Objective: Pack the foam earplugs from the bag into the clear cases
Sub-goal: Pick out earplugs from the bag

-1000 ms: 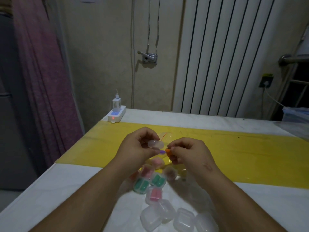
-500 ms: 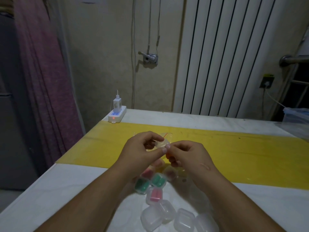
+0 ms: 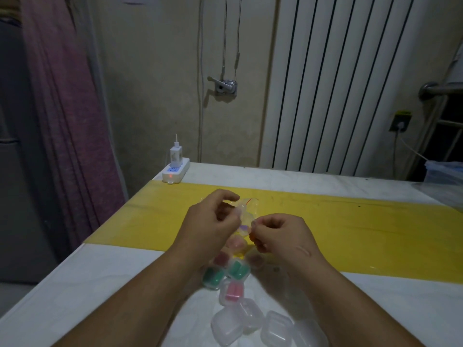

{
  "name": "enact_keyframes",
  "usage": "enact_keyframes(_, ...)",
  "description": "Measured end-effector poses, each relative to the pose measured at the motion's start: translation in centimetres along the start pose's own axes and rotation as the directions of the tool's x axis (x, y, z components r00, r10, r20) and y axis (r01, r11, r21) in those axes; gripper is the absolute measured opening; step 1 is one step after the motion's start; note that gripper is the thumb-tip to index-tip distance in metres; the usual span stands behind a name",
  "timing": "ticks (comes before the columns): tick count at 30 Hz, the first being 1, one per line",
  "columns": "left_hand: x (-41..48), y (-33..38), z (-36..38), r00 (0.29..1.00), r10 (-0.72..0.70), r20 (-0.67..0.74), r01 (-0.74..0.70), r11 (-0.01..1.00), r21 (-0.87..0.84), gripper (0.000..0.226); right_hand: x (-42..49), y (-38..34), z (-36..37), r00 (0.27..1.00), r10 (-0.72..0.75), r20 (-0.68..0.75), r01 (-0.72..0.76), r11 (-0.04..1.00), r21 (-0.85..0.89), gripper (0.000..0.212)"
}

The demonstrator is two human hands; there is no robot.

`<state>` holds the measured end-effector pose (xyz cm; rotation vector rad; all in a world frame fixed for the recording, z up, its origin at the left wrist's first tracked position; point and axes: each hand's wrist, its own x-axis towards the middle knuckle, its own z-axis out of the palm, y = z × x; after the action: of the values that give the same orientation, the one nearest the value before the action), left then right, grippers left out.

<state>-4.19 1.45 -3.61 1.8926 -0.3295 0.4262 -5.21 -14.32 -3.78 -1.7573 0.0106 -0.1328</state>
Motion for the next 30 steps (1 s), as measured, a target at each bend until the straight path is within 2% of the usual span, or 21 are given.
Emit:
enact_keyframes(2, 0.1, 0.2, -0.3, 0.997, -0.068, -0.023, 0.064, 0.987, -0.15, 0.024, 0.1, 0.0, 0.0, 1.0, 0.008, -0.007, -0.007, 1.0, 0.026, 0.008)
enact_keyframes(4, 0.3, 0.4, -0.5, 0.997, -0.074, -0.011, 0.07, 0.977, -0.203, 0.037, 0.1, -0.2, -0.1, 1.0, 0.007, -0.005, -0.007, 0.997, 0.072, 0.005)
enact_keyframes(8, 0.1, 0.7, -0.7, 0.993, -0.092, 0.078, 0.103, 0.983, -0.153, 0.043, 0.1, -0.5, -0.2, 1.0, -0.011, -0.003, 0.011, 0.993, 0.114, 0.004)
enact_keyframes(10, 0.0, 0.8, -0.7, 0.98, -0.147, 0.136, 0.165, 0.978, -0.13, 0.036, 0.2, -0.3, -0.4, 1.0, -0.016, -0.02, 0.018, 0.993, 0.114, 0.005)
enact_keyframes(12, -0.2, 0.9, -0.6, 0.977, -0.131, 0.166, 0.139, 0.99, -0.038, 0.03, 0.3, -0.2, -0.5, 0.999, -0.022, -0.031, 0.026, 0.993, 0.119, 0.006)
enact_keyframes(14, -0.3, 1.0, -0.4, 0.983, -0.083, 0.162, 0.08, 0.996, 0.029, 0.037, 0.3, -0.2, -0.6, 0.998, -0.047, -0.053, 0.053, 0.991, 0.122, 0.01)
enact_keyframes(18, -0.1, 1.0, -0.3, 0.993, -0.079, 0.092, 0.074, 0.996, 0.05, 0.04, 0.1, -0.9, -1.0, 0.97, -0.161, -0.184, 0.193, 0.966, 0.174, 0.024)
enact_keyframes(20, -0.1, 0.9, -0.3, 0.992, -0.091, 0.092, 0.087, 0.995, 0.047, 0.04, -0.2, -1.1, -1.0, 0.949, -0.243, -0.202, 0.267, 0.958, 0.106, 0.024)
enact_keyframes(22, -0.2, 1.0, -0.3, 0.99, -0.094, 0.103, 0.093, 0.996, 0.014, 0.039, -0.4, -1.0, -0.6, 0.936, -0.31, -0.166, 0.307, 0.951, -0.044, 0.024)
enact_keyframes(26, -0.4, 1.2, -0.3, 0.984, -0.12, 0.13, 0.127, 0.991, -0.045, 0.036, -0.8, -0.8, 0.0, 0.934, -0.347, -0.084, 0.318, 0.915, -0.248, 0.028)
enact_keyframes(30, -0.4, 1.4, -0.3, 0.977, -0.158, 0.14, 0.181, 0.969, -0.166, 0.035, -0.8, -0.6, 0.1, 0.898, -0.433, -0.08, 0.366, 0.835, -0.411, 0.015)
